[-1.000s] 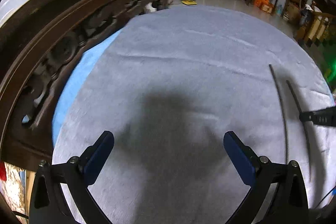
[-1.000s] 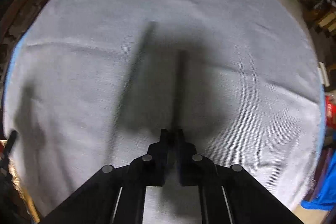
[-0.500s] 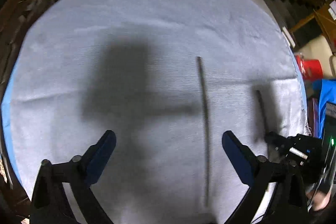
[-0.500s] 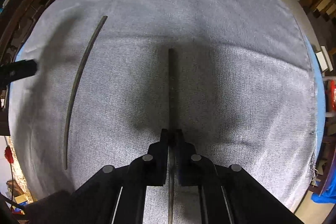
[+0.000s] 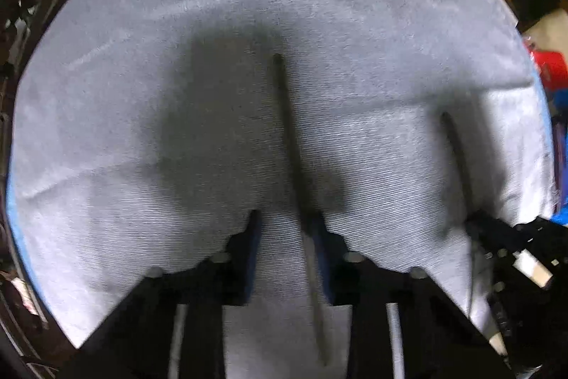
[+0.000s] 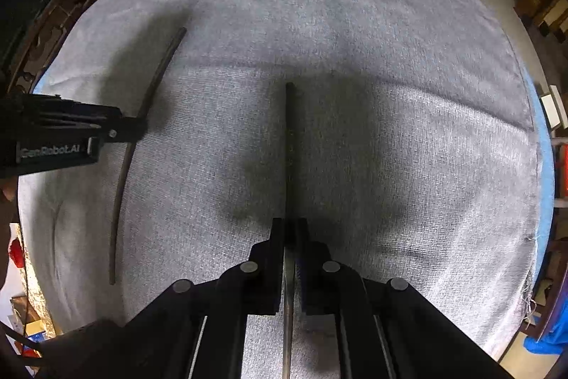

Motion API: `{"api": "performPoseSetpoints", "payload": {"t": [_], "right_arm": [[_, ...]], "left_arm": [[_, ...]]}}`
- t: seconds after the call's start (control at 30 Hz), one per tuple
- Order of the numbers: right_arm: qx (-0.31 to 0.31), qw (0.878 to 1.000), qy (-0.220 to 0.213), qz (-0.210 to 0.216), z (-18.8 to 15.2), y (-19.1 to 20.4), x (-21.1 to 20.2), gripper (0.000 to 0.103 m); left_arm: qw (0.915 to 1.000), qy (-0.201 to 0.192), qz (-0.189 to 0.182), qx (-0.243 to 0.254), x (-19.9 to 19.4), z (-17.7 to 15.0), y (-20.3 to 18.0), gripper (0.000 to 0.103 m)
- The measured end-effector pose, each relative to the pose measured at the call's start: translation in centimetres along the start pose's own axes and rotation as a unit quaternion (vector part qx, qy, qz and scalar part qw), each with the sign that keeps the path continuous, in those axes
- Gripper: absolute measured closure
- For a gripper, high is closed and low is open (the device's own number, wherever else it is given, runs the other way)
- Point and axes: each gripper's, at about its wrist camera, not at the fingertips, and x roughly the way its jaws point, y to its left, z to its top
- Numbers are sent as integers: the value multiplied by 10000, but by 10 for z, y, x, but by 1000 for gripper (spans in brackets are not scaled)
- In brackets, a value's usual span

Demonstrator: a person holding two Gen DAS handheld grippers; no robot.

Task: Organize utensils
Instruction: 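Grasp a brown chopstick with the right gripper while the left gripper grasps another, then lift both chopsticks and carry them toward the black holder with both grippers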

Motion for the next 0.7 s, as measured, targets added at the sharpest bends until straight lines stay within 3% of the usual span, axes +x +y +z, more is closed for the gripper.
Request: {"api": "performPoseSetpoints", "payload": {"t": [0.07, 0.13, 0.33, 0.47, 0.7], "right_arm": [[-27, 10000, 19, -24, 1, 5, 1, 95], [-42, 10000, 51, -42, 2, 7, 1, 95], [-238, 9991, 325, -162, 11, 25, 5, 95], [-280, 9970, 710, -88, 20, 28, 9, 94], [-120, 9940, 1084, -25, 39, 30, 13, 93]], "left_arm": [[9999, 104, 0, 128, 0, -1, 3, 97], [9994, 280, 7, 195, 0, -2, 9, 97], [9955, 725, 276, 541, 2, -24, 32, 98], [9935, 935, 190, 617, 4, -36, 44, 97], [9931, 1029, 216, 516, 6, -23, 55, 95]]}}
